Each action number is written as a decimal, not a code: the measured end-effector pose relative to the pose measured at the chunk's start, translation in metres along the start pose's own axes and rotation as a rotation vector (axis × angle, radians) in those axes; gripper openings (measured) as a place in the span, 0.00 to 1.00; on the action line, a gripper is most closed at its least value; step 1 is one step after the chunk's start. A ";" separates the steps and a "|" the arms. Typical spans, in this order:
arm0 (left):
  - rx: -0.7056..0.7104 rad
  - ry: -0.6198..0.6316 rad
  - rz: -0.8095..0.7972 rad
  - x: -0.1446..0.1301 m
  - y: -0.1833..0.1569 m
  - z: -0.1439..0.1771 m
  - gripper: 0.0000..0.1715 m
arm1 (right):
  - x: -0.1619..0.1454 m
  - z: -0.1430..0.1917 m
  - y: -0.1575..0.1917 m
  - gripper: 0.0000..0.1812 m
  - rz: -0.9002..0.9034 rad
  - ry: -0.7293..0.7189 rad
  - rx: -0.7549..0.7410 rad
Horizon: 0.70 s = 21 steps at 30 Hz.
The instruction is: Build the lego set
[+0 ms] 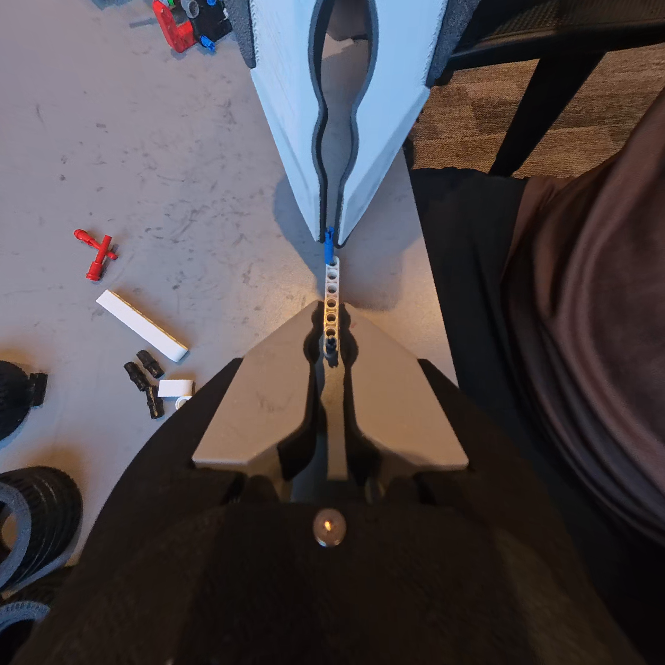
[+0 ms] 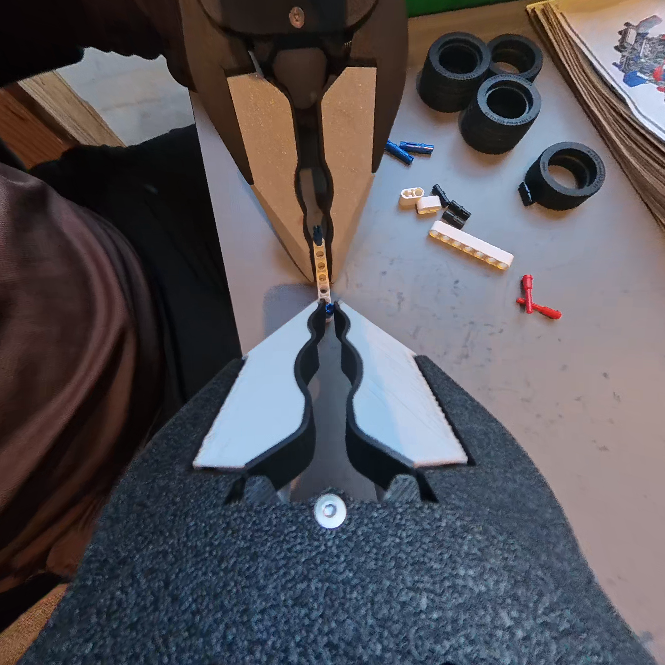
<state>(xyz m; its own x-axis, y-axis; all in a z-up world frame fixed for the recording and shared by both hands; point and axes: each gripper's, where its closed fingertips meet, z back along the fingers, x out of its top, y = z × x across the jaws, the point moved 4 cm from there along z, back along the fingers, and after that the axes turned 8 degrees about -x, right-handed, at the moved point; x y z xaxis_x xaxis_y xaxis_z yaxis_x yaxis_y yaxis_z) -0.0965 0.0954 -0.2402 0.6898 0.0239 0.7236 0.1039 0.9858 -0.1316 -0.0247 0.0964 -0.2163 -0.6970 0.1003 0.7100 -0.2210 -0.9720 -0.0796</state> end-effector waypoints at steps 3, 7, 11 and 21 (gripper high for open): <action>0.001 0.000 -0.001 0.000 0.000 0.000 0.03 | 0.001 0.000 0.003 0.02 0.029 0.012 0.001; 0.000 0.000 0.000 0.000 0.000 0.000 0.03 | 0.001 0.000 0.003 0.02 0.078 0.047 -0.019; -0.001 0.000 0.002 0.000 0.000 0.000 0.03 | 0.004 -0.002 0.009 0.02 0.231 0.092 -0.060; 0.003 -0.001 0.004 0.000 0.001 0.000 0.03 | 0.002 0.000 0.008 0.02 0.377 0.126 -0.044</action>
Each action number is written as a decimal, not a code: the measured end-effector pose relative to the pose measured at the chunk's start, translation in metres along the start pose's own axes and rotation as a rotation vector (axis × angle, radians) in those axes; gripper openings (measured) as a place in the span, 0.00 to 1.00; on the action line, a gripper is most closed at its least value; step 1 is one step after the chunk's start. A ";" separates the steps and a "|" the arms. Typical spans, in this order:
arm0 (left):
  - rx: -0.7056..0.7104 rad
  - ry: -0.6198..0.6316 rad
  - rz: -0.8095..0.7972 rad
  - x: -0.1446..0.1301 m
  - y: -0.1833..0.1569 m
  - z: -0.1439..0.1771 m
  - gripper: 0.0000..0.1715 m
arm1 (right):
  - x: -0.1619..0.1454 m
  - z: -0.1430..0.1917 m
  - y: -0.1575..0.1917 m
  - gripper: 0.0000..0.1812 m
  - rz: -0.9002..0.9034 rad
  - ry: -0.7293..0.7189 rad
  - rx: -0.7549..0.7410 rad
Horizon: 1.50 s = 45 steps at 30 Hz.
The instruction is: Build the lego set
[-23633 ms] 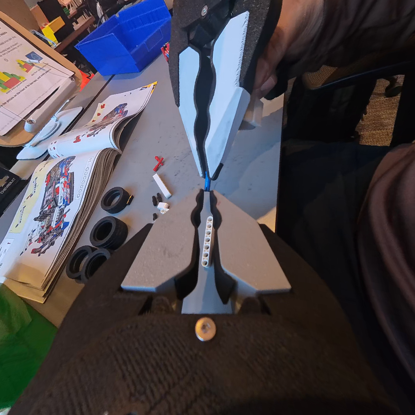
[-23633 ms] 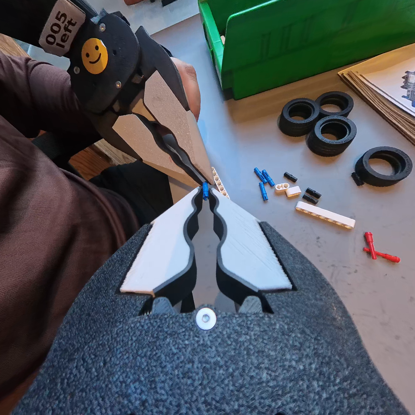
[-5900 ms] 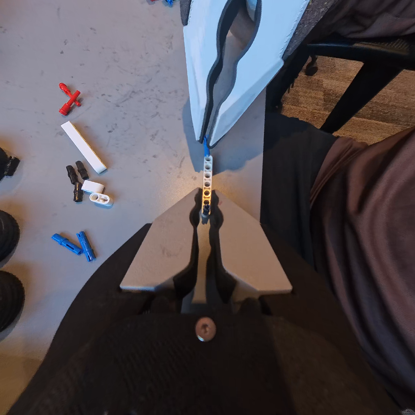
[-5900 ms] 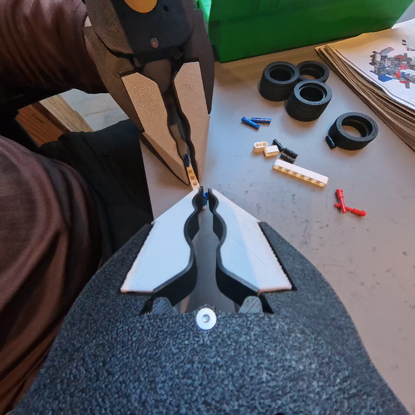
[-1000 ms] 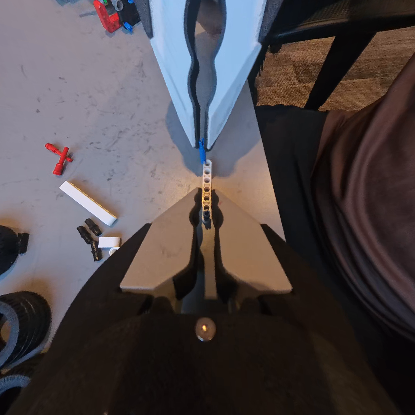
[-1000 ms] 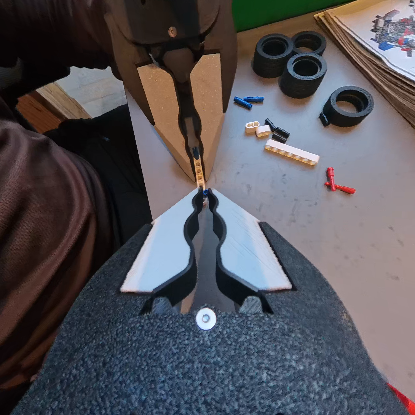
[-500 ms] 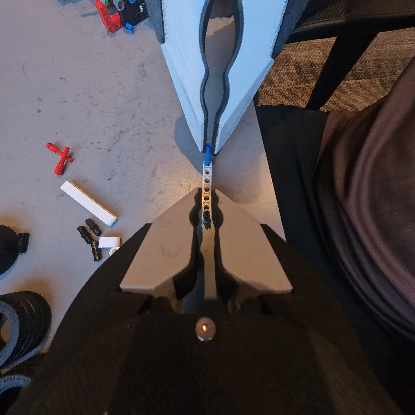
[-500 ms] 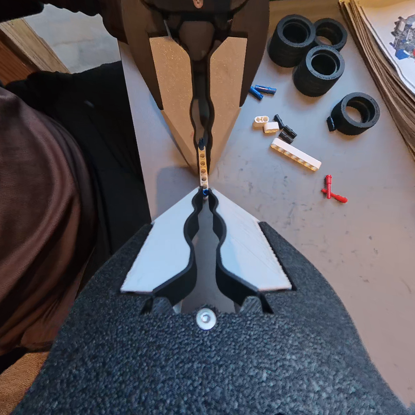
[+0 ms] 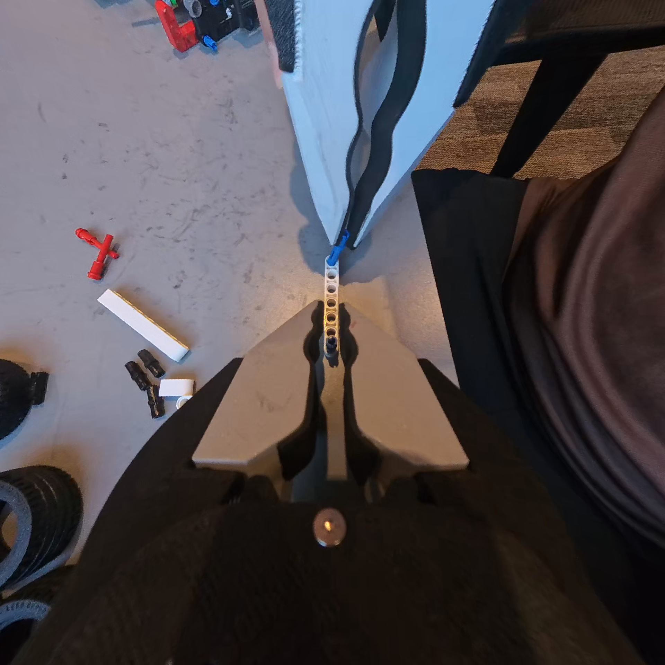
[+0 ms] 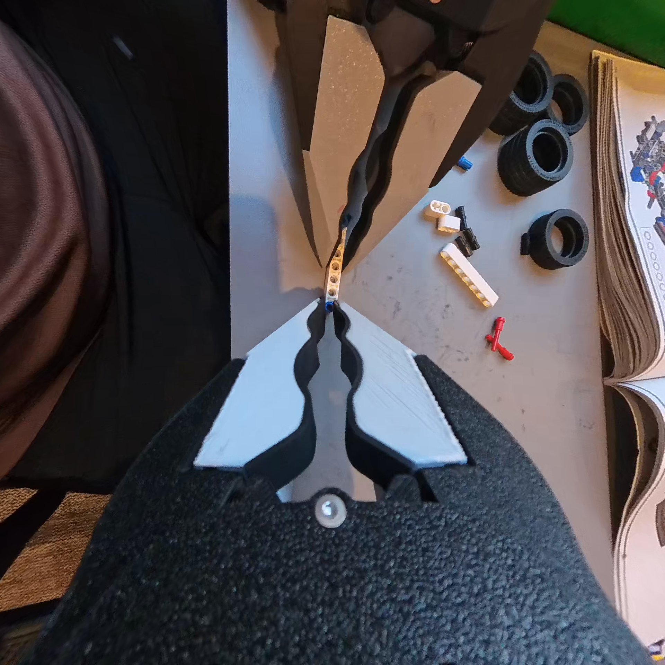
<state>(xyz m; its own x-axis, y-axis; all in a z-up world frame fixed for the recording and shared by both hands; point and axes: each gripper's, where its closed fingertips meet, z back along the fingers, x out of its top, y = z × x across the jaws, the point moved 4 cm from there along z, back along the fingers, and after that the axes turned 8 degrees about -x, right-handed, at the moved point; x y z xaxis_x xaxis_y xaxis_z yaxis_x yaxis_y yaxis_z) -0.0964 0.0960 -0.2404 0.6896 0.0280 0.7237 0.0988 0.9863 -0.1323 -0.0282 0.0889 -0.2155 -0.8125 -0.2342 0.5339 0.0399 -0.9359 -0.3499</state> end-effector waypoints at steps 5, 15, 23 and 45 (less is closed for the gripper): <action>0.009 -0.002 0.012 0.000 0.002 0.000 0.03 | 0.001 -0.002 -0.003 0.02 0.011 -0.005 0.002; 0.018 -0.001 0.009 0.000 0.002 0.001 0.03 | -0.002 -0.004 -0.009 0.02 -0.396 -0.026 0.067; 0.025 -0.001 0.007 0.000 0.002 0.001 0.03 | -0.004 -0.001 -0.007 0.02 -0.284 0.009 0.060; 0.040 -0.003 0.018 0.000 0.004 0.001 0.03 | 0.005 -0.004 -0.011 0.02 0.040 0.173 0.091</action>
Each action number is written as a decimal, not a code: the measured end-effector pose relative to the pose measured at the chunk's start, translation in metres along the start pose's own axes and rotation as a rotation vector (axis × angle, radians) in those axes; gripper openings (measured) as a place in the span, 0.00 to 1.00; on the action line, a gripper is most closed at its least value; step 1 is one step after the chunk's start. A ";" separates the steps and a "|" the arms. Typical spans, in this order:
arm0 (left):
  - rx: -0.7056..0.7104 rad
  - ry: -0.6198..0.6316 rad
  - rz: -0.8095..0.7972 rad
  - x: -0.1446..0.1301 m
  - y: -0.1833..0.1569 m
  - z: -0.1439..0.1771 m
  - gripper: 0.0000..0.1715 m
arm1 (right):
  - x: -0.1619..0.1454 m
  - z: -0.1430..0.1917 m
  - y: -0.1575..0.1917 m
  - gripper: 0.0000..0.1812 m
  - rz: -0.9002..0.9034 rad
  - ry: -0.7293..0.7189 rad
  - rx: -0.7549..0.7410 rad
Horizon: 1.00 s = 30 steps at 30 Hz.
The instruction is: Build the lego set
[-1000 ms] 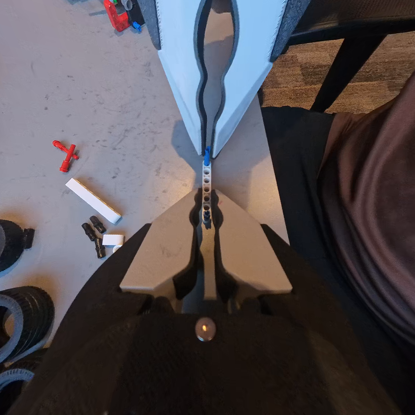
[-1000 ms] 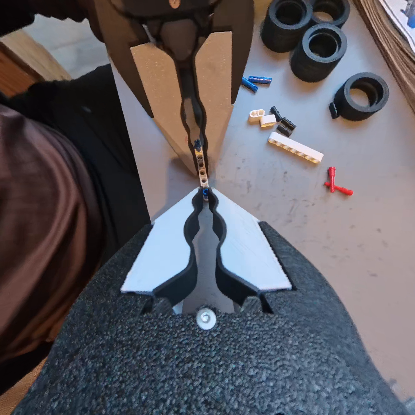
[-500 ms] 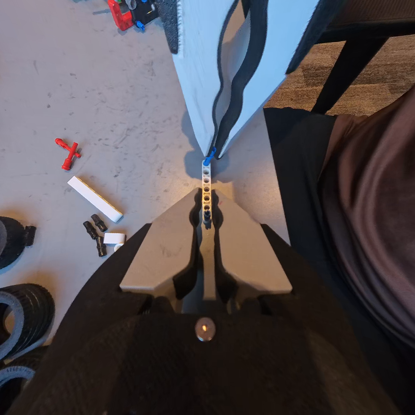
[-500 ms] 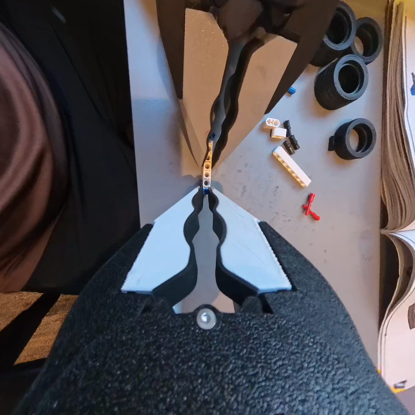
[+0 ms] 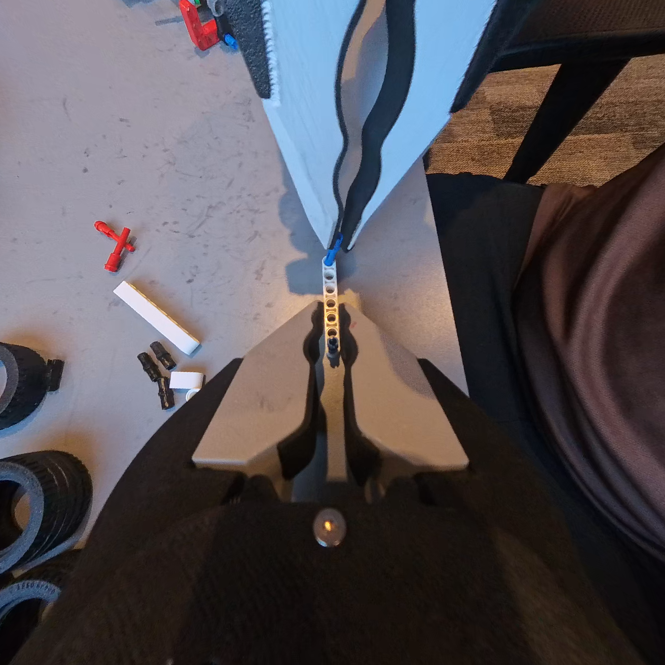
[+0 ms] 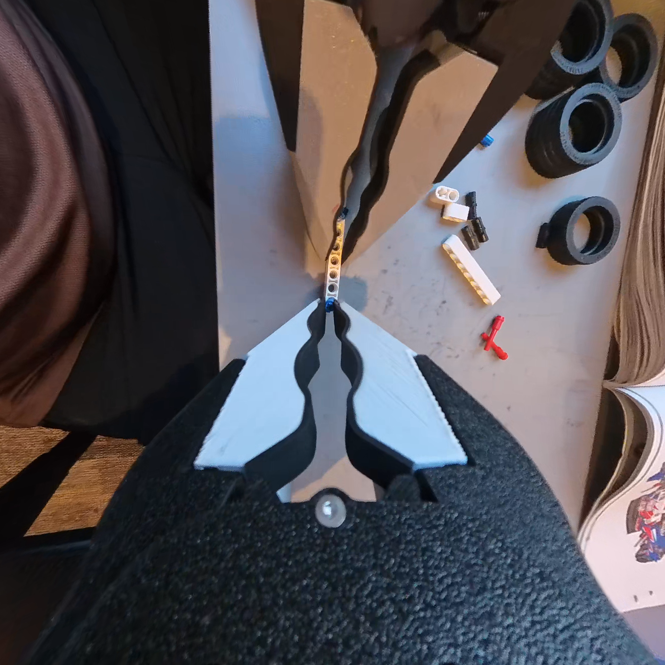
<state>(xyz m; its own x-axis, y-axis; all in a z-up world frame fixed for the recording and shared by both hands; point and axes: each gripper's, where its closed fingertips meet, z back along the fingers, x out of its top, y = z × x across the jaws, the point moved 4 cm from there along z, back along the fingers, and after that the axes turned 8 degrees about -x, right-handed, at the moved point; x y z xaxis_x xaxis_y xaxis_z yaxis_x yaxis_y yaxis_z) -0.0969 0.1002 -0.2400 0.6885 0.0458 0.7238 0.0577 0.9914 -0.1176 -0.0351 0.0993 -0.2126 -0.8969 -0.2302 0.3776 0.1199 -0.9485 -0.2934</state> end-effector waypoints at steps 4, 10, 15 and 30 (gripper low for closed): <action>0.006 -0.001 0.004 0.000 0.001 0.000 0.03 | 0.001 -0.001 -0.003 0.02 -0.061 0.022 0.017; 0.013 0.000 0.001 0.000 0.001 0.000 0.03 | -0.003 -0.008 -0.004 0.02 -0.223 -0.005 0.051; 0.014 -0.001 0.004 0.000 0.002 0.000 0.03 | -0.005 -0.009 -0.005 0.03 -0.366 -0.077 0.077; 0.090 0.007 -0.069 -0.005 0.006 0.008 0.09 | -0.001 -0.024 0.014 0.11 -0.476 -0.310 0.014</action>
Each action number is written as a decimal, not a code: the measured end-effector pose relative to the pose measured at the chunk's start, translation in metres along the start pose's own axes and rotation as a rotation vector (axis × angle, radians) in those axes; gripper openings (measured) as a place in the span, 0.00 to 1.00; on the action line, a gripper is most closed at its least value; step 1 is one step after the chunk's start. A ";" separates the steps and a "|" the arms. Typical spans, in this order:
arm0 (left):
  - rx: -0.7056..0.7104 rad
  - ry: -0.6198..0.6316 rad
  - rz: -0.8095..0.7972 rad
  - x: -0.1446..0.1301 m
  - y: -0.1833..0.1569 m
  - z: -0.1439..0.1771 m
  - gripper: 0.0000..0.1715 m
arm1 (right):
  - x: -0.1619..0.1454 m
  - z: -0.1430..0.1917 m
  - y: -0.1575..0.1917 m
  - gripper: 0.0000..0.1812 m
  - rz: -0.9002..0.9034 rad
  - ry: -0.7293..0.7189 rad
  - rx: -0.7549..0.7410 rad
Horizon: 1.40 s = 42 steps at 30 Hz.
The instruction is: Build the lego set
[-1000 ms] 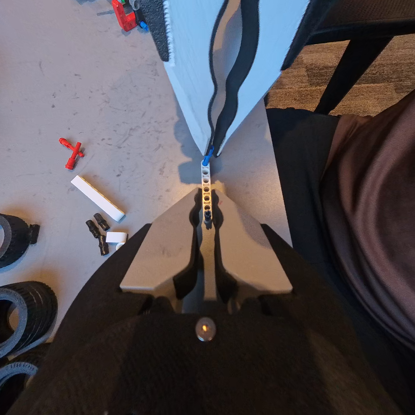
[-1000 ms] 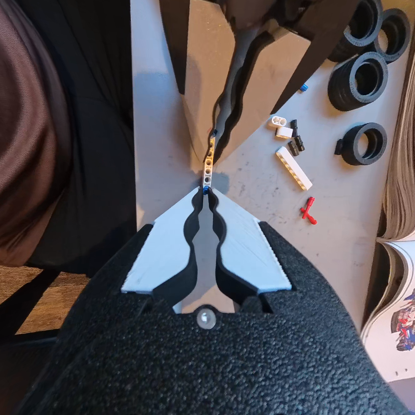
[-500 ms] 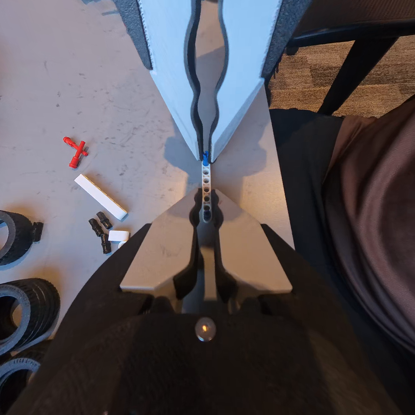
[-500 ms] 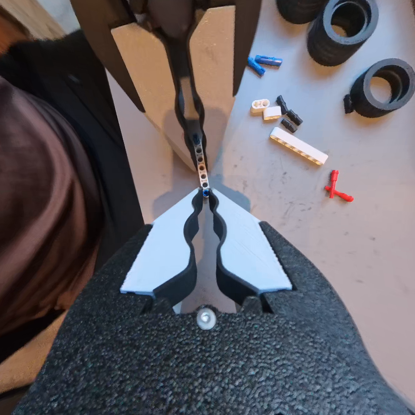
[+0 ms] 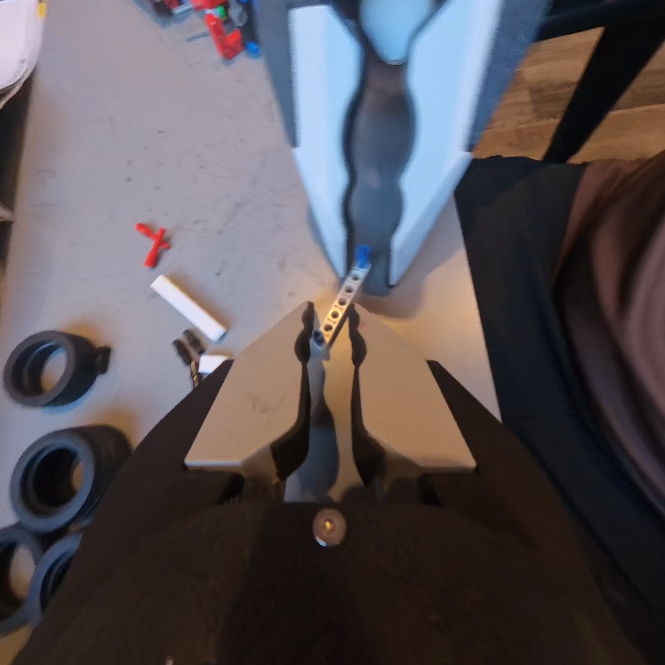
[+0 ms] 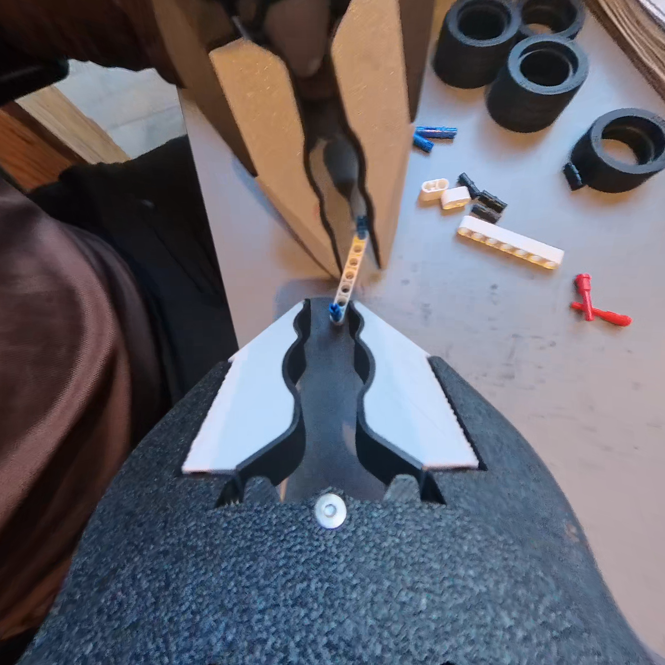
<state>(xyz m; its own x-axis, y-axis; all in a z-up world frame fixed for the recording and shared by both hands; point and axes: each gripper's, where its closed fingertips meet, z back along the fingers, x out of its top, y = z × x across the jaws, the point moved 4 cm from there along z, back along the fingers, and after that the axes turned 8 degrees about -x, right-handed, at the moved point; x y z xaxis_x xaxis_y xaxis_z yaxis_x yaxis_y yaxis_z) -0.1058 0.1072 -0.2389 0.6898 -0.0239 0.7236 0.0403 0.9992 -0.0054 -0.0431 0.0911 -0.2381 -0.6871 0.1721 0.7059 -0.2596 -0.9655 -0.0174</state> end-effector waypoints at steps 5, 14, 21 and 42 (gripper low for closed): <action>0.083 -0.002 0.110 -0.013 0.012 0.014 0.13 | 0.005 -0.006 0.012 0.11 0.029 -0.031 0.005; 0.257 -0.008 0.247 -0.033 0.000 0.037 0.15 | 0.012 0.004 0.014 0.11 0.058 -0.135 -0.013; 0.374 0.027 0.205 -0.035 -0.005 0.038 0.10 | 0.017 0.013 -0.004 0.12 -0.027 -0.221 -0.037; 0.339 -0.006 0.321 -0.039 -0.003 0.042 0.12 | 0.019 0.007 -0.076 0.11 -0.172 -0.191 -0.426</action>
<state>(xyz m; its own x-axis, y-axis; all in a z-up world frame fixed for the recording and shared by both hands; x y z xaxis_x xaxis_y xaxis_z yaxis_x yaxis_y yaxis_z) -0.1629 0.1066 -0.2379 0.6246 0.2880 0.7259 -0.4140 0.9103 -0.0049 -0.0312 0.1668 -0.2184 -0.4841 0.2444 0.8402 -0.6399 -0.7538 -0.1494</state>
